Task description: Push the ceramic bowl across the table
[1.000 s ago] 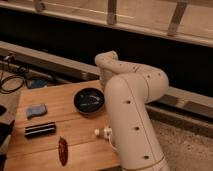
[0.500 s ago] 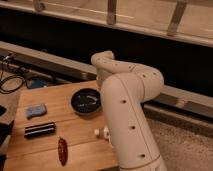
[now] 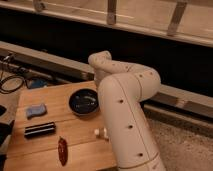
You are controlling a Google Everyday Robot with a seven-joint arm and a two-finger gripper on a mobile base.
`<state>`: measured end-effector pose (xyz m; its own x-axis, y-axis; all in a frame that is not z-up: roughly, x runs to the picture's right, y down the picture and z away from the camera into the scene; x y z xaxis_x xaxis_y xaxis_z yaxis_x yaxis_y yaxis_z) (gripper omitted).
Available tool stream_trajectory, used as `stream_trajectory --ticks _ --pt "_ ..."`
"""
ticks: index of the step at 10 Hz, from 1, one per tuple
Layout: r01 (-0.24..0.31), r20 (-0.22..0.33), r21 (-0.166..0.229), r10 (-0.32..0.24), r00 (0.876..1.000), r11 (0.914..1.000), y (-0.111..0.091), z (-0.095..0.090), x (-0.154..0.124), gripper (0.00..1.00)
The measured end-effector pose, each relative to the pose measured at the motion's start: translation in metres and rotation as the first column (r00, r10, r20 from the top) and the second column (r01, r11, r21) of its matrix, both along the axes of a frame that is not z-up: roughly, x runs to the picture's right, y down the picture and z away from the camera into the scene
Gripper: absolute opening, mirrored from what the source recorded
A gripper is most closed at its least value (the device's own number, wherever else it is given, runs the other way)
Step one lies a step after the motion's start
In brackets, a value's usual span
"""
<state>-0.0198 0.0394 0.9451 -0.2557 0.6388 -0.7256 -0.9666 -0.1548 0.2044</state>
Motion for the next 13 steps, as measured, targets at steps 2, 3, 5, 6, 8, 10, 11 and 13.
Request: stream_trajectory --ticks 2,3,5,6,8,10,11,13 --pt "0.0 -0.001 -0.007 0.0 1.0 1.0 0.002 0.001 -0.004 0.19" --pt "0.0 -0.002 -0.01 0.0 1.0 1.0 0.003 0.001 -0.006 0.19" --pt "0.002 -0.001 -0.014 -0.002 1.0 0.9999 0.006 0.001 -0.01 0.19" --pt "0.003 0.0 -0.016 -0.003 1.0 0.9999 0.006 0.001 -0.016 0.19" --pt "0.005 0.002 -0.019 -0.005 1.0 0.9998 0.007 0.001 -0.02 0.19" --pt "0.004 0.001 -0.029 -0.004 1.0 0.9996 0.01 0.002 -0.022 0.19" --pt "0.005 0.003 -0.032 -0.005 1.0 0.9995 0.011 0.001 -0.026 0.19" --pt "0.009 0.009 -0.039 -0.009 1.0 0.9992 0.012 0.001 -0.037 0.19"
